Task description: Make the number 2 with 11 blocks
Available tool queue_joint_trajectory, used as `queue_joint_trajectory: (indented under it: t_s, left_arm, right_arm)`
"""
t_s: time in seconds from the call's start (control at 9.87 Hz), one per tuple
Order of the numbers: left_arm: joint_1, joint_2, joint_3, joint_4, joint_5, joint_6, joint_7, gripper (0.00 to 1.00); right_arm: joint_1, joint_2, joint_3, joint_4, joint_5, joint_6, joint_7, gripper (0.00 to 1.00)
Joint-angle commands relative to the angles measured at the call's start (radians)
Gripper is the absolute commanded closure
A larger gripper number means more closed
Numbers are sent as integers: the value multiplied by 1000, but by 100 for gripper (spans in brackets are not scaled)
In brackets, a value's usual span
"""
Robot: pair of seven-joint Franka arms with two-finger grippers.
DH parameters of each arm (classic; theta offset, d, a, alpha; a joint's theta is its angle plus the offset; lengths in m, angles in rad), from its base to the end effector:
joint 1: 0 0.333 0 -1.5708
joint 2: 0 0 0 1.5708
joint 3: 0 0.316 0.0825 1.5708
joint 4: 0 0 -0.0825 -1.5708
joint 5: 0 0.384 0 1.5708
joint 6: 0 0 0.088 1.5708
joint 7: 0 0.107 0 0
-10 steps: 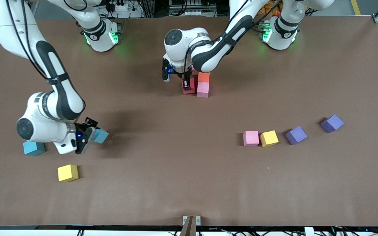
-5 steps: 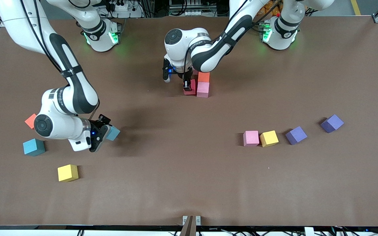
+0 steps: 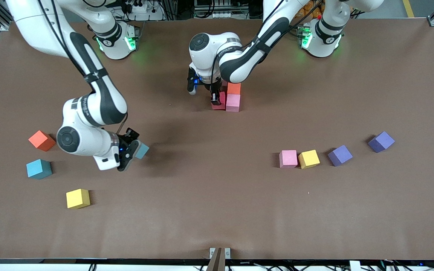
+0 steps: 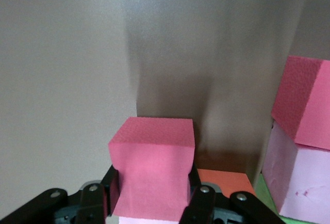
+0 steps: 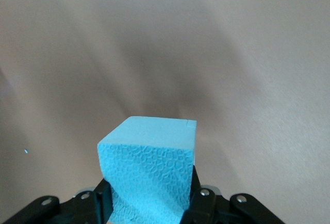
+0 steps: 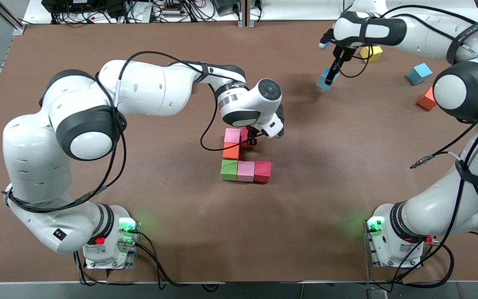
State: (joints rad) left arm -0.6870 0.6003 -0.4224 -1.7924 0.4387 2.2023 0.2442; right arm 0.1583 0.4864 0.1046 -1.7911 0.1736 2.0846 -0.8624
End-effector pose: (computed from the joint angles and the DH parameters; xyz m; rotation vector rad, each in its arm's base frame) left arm 0.3153 -0.5592 0.2289 -2.1078 2.1389 0.0939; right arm 0.6100 0.1685 0.2678 -2.5287 -1.4108 0.1837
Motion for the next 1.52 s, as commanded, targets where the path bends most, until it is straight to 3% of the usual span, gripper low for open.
queue_joint_trajectory:
  t_s: [0.0, 0.51, 1.32, 1.42]
  left_arm:
    - [1, 6, 1, -7, 26, 22, 0, 73]
    - [3, 10, 5, -7, 25, 31, 0, 73]
    - [3, 30, 7, -1, 64, 33, -26, 71]
    - [3, 33, 7, 1, 63, 33, -39, 58]
  right_arm:
    - [55, -28, -3, -14, 4, 8, -19, 71]
    - [83, -15, -5, -21, 3, 222, -388, 71]
    - [95, -31, -5, -17, 3, 154, -291, 71]
    - [98, -31, -5, -17, 3, 153, -290, 71]
